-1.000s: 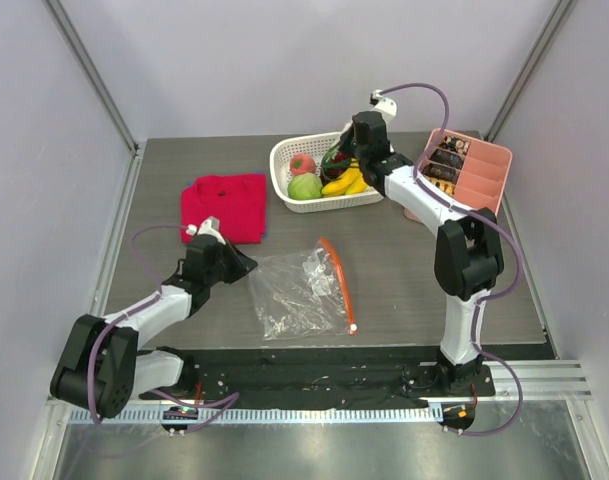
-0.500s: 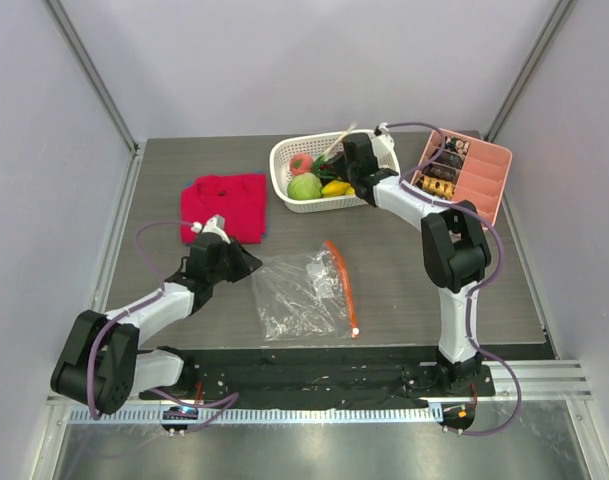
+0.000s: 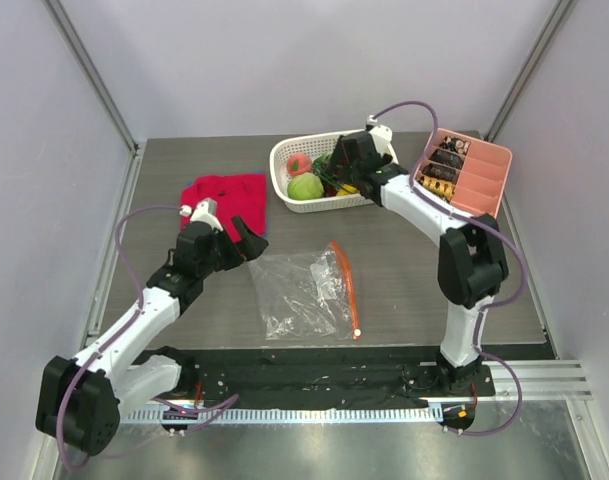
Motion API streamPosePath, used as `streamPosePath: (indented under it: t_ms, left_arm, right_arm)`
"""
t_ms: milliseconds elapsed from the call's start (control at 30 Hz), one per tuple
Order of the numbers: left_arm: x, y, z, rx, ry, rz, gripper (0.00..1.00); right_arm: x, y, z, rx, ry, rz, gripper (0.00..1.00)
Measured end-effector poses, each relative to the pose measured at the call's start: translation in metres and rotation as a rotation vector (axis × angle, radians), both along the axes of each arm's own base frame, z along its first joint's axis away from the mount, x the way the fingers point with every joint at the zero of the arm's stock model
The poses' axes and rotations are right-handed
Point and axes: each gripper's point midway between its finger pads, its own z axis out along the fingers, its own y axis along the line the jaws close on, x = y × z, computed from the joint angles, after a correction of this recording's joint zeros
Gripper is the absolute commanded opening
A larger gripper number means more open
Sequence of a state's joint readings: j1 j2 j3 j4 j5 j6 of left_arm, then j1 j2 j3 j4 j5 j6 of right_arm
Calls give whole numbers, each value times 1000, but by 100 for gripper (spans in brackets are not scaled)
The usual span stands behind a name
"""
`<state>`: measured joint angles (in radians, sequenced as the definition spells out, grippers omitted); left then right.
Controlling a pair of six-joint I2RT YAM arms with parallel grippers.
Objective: Open the zip-top bag and remove the fake food
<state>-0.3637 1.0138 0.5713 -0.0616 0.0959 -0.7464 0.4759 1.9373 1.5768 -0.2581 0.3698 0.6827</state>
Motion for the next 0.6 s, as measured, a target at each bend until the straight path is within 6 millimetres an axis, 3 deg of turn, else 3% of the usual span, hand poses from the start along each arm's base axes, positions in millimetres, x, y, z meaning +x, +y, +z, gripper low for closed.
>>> streamPosePath:
  t_ms: [133,267,333,467,600]
  left_arm:
    - [-11,-15,13,15,-17,-63,100]
    - [-38,-52,19,27,-13,-200,100]
    - [-56,-75,24,27,-22,-279,100]
    - [-86,-106,31,22,-39,-391,100]
    - [-104,-120,31,27,-46,-440,100]
  right_arm:
    - [-38,-32,38,-144,-11,18,100]
    - [-102,-48,57,-216,-23,69,100]
    - [-146,-53,48,-232,-13,125,100]
    - [-227,-65,11,-222,21,242,100]
    - [-273,-84,-12,-121,-5,273,100]
